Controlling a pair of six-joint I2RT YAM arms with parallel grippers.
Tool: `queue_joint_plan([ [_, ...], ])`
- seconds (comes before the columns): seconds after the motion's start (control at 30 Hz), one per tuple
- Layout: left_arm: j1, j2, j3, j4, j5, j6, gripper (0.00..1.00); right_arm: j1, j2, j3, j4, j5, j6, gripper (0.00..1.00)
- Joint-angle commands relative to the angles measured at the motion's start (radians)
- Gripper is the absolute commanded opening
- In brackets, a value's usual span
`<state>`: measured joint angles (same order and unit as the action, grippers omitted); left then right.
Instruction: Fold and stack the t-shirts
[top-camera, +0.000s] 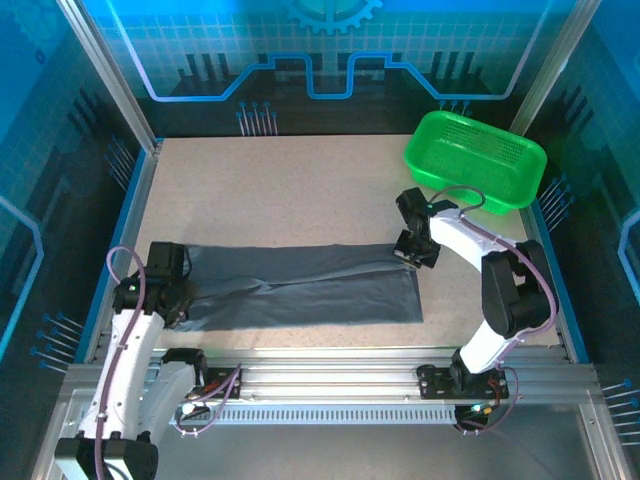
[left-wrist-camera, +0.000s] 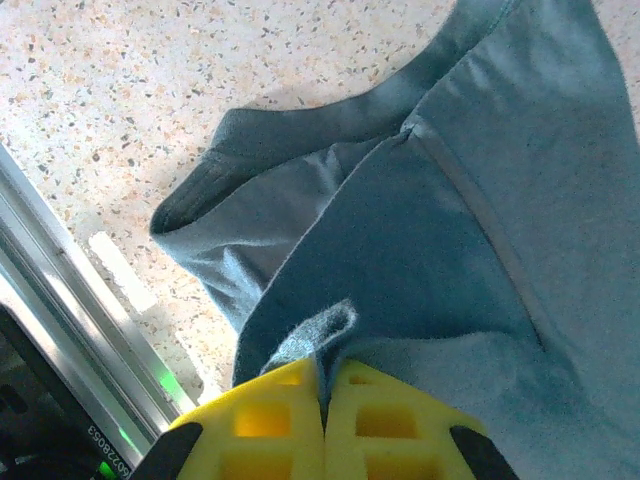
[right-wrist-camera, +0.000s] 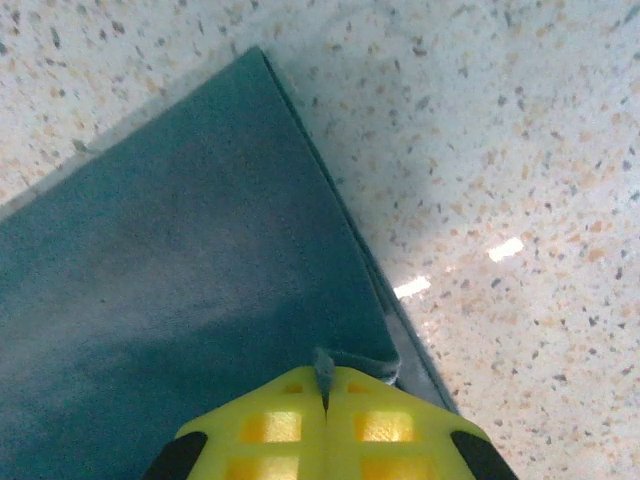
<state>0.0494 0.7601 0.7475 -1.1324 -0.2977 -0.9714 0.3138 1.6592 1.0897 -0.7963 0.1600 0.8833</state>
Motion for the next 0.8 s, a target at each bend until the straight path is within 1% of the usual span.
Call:
queue_joint_plan([
  [0.0, 0.004, -0.004, -0.016, -0.026, 0.018, -0.027, 0.0, 0.02, -0.039, -0.02, -0.052, 0.047, 0.029, 0.0],
  [0.07, 0.004, 0.002, -0.026, -0.022, 0.039, -0.038, 0.0, 0.023, -0.052, -0.03, -0.054, 0.055, 0.034, 0.03],
  [0.1, 0.003, 0.005, -0.029, -0.022, 0.05, -0.045, 0.0, 0.023, -0.058, -0.036, -0.056, 0.053, 0.034, 0.07],
  [0.13, 0.003, 0.009, -0.03, -0.026, 0.059, -0.055, 0.0, 0.024, -0.066, -0.04, -0.063, 0.055, 0.036, 0.15],
  [0.17, 0.003, 0.011, -0.03, -0.027, 0.065, -0.063, 0.04, 0.023, -0.076, -0.046, -0.067, 0.055, 0.038, 0.21],
  [0.2, 0.003, 0.011, -0.025, -0.022, 0.075, -0.066, 0.15, 0.024, -0.094, -0.054, -0.069, 0.057, 0.042, 0.29],
  [0.23, 0.003, 0.012, -0.015, -0.013, 0.085, -0.067, 0.23, 0.023, -0.115, -0.063, -0.07, 0.062, 0.045, 0.33],
  [0.3, 0.003, 0.025, 0.017, 0.003, 0.091, -0.061, 0.29, 0.024, -0.161, -0.077, -0.072, 0.067, 0.053, 0.33],
  [0.33, 0.003, 0.041, 0.039, 0.013, 0.089, -0.053, 0.3, 0.022, -0.181, -0.079, -0.07, 0.068, 0.055, 0.32],
  [0.43, 0.004, 0.103, 0.09, 0.073, 0.094, -0.026, 0.3, 0.026, -0.211, -0.073, -0.048, 0.052, 0.049, 0.26],
  [0.5, 0.012, 0.156, 0.108, 0.137, 0.116, -0.011, 0.3, 0.028, -0.197, -0.066, -0.005, 0.016, 0.03, 0.21],
  [0.6, 0.057, 0.276, 0.127, 0.25, 0.188, -0.003, 0.32, 0.031, -0.133, -0.036, 0.039, -0.045, 0.011, 0.11],
  [0.7, 0.109, 0.437, 0.149, 0.375, 0.301, 0.019, 0.33, 0.032, -0.062, -0.015, 0.078, -0.102, 0.001, 0.1],
  [0.77, 0.136, 0.545, 0.177, 0.445, 0.383, 0.026, 0.32, 0.031, -0.013, 0.008, 0.088, -0.129, -0.005, 0.12],
])
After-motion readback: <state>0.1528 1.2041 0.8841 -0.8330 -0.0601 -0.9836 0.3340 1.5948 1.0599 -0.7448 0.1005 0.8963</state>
